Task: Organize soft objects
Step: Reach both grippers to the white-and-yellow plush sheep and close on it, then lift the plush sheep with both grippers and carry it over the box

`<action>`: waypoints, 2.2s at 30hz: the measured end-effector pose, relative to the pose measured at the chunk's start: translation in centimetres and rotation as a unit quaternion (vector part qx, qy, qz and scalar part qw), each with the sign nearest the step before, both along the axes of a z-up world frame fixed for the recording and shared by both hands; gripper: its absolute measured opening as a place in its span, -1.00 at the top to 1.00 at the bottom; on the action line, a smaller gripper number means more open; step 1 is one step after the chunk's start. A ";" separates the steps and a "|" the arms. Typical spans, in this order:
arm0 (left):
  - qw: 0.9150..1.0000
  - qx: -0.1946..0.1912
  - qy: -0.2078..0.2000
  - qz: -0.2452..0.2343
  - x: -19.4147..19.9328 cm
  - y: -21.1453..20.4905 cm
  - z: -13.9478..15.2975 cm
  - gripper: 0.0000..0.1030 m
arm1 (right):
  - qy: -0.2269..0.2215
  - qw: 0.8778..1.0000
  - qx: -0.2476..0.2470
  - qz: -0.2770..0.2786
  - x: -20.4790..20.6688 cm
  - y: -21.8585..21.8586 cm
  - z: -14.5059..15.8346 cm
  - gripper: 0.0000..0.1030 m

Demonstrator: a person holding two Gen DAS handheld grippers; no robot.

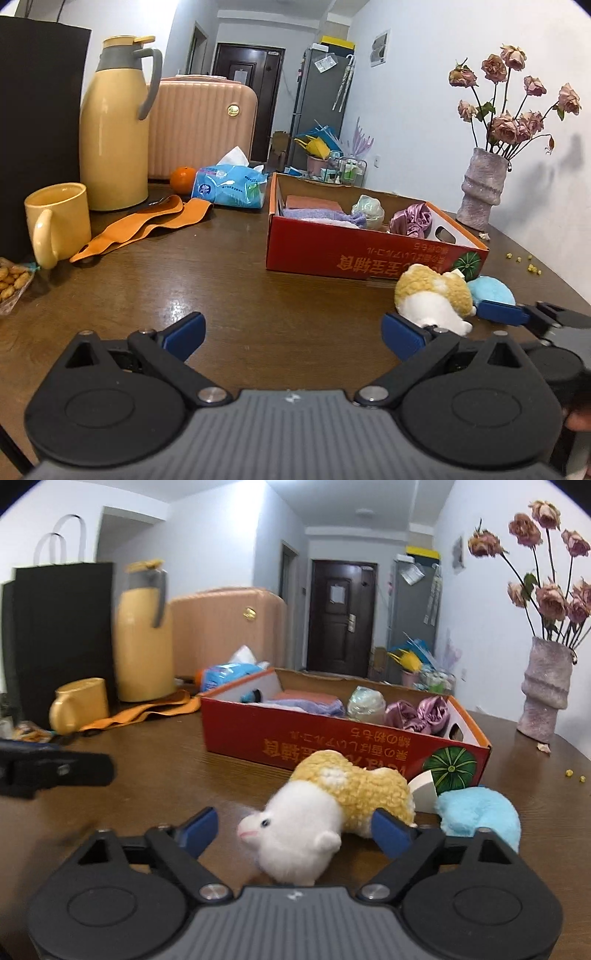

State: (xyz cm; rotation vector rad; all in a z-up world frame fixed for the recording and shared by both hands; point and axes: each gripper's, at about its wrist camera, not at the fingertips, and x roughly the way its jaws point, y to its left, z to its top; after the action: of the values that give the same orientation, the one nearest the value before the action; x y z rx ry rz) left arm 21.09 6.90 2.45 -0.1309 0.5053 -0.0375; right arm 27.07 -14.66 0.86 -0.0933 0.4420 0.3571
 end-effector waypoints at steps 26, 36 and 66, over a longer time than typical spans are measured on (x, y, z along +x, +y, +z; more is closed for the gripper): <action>0.967 -0.133 0.130 -0.176 3.3 -9.1 -2.4 -0.66 | 0.093 0.981 0.173 0.002 -3.3 -12.3 -1.0 -0.30; 0.989 -0.096 0.045 -0.103 4.5 -4.2 0.1 -0.68 | 0.105 0.973 0.204 0.026 -2.1 -11.5 -1.2 -0.22; 0.949 -0.230 0.144 -0.161 2.8 -4.9 -3.8 0.02 | 0.167 0.937 0.306 -0.010 -3.8 -12.0 -1.7 0.15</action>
State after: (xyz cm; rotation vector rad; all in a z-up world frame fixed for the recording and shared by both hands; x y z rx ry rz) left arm 23.93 2.04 -1.32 -0.5164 0.8019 -0.4642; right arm 23.28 -26.70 -0.80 0.5882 0.6479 0.4803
